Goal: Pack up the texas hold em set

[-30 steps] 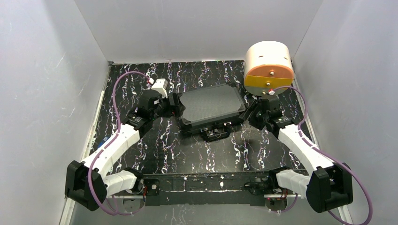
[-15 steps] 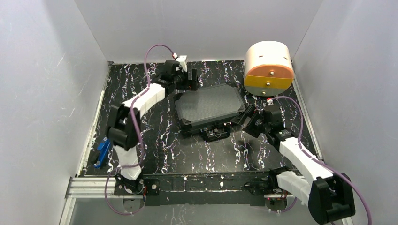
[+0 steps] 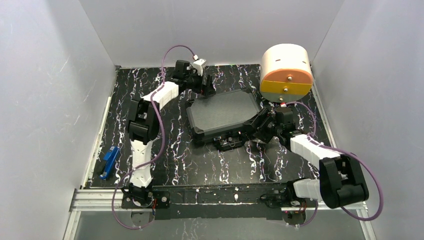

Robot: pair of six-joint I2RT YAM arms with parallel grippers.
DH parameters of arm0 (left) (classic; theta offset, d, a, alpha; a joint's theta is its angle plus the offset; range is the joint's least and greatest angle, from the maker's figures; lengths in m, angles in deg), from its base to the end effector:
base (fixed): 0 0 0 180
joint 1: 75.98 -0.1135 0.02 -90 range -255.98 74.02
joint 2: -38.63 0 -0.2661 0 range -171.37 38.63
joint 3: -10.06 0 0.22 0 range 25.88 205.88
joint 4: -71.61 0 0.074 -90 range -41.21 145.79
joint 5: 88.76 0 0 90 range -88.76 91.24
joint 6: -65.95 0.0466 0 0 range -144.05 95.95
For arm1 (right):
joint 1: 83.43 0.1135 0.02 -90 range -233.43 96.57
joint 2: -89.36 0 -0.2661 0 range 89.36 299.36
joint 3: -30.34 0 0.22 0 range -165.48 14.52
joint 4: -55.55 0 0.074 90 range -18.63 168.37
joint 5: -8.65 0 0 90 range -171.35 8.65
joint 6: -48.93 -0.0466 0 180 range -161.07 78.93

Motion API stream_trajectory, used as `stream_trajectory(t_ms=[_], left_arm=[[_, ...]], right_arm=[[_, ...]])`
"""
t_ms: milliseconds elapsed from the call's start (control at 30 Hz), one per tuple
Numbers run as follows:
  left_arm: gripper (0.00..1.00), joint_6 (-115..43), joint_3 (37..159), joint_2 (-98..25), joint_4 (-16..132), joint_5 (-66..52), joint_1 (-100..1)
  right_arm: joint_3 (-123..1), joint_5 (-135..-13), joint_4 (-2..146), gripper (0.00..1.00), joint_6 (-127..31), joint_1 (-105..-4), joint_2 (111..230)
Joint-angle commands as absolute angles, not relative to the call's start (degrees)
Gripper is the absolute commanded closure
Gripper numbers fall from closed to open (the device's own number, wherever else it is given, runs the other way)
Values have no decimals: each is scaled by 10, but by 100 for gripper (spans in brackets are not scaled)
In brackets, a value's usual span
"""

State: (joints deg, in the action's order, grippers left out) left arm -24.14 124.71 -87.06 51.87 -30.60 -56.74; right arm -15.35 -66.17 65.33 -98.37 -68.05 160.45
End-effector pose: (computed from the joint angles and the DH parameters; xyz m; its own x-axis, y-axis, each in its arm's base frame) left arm 0.4534 -0.1843 0.2294 -0.4843 0.1676 -0.8587 0.7071 0.6530 -0.2713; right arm 0.2183 0.0727 0.2023 -0.6892 0.6527 -0.3146 0.2177 0.6006 0.7693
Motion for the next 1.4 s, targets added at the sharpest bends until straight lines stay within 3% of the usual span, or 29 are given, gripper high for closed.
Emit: stream_trajectory(t_ms=[0,133,400,600,933,1200,1367], left_arm=[[5,-225,1162,-828,441,-483,-563],[8,-280,1074,-772,492,-504,-562],[17,-428,926,-696,555,-425,-559],[20,-476,831,-614,528,-321,-556],[25,-526,729,-435,448,-216,-519],[37,-565,670,-305,404,-185,-493],[37,-571,660,-281,397,-171,-490]], right_arm=[[-200,-675,649,8,-983,-683,1631],[-216,-675,668,16,-976,-683,1658],[-277,-623,659,40,-901,-685,1745],[-332,-577,655,45,-848,-684,1801],[-426,-570,671,41,-810,-661,1851],[-466,-582,676,39,-799,-651,1885],[-425,-645,702,25,-796,-652,1786]])
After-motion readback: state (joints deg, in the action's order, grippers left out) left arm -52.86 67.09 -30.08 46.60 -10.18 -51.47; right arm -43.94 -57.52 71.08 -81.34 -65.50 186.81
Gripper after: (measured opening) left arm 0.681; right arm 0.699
